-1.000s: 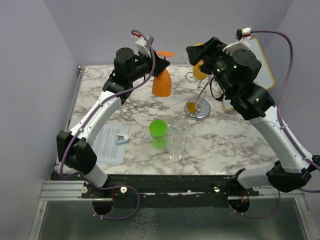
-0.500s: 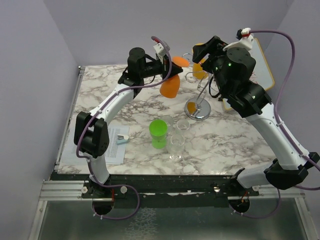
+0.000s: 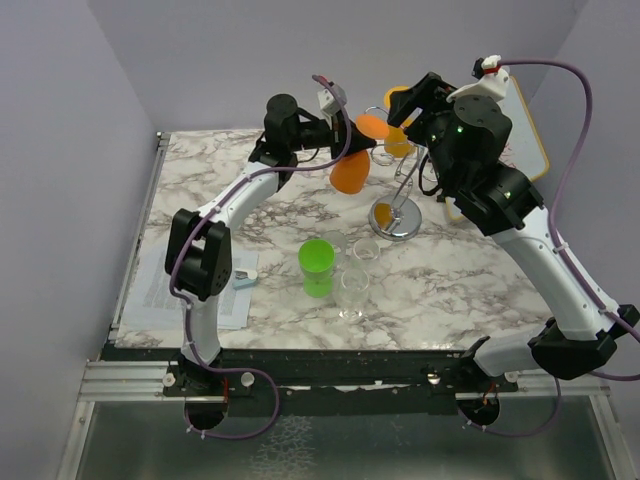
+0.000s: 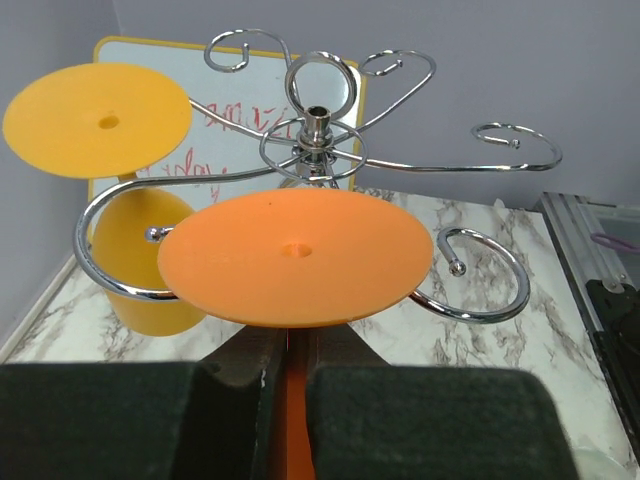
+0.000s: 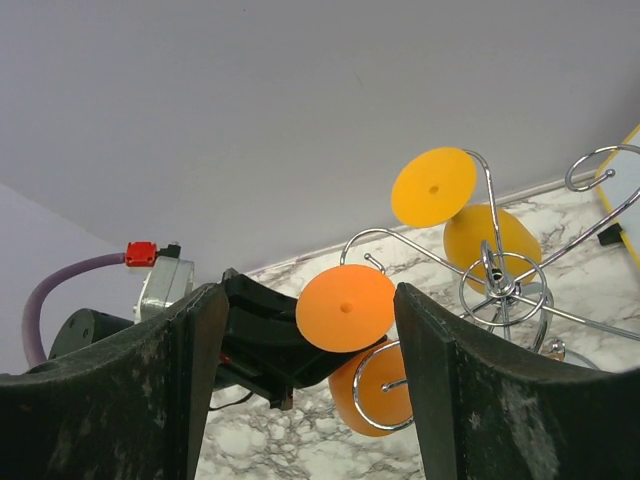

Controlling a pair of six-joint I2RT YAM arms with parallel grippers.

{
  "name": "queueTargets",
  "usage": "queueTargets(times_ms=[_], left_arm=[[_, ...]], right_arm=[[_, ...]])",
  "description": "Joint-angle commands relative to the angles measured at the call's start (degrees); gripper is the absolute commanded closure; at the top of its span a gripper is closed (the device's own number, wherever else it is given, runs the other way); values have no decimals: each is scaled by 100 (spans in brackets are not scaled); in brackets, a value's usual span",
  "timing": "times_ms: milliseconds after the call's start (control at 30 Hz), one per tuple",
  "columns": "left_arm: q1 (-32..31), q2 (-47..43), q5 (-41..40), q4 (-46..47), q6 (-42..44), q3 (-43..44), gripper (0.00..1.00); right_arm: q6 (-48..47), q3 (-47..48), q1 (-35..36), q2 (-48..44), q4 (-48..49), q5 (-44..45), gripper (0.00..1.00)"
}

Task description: Place the wine glass upside down on the wine glass rack

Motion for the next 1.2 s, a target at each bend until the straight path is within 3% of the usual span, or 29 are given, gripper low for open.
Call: queueTargets(times_ms=[0, 300, 867, 1167], left_arm=[[-30, 189, 417, 442, -244, 162, 100], [-221, 559, -98, 662, -598, 536, 100], [-410, 752, -1640, 1240, -847, 212, 100], [-462, 818, -2002, 1397, -956, 138, 100]], right_arm=[[-168, -9, -30, 18, 66, 122, 28], [-159, -104, -29, -66, 122, 134, 28], [-28, -233, -29, -95, 132, -12, 30], [-64, -282, -27, -107, 166, -19, 30]])
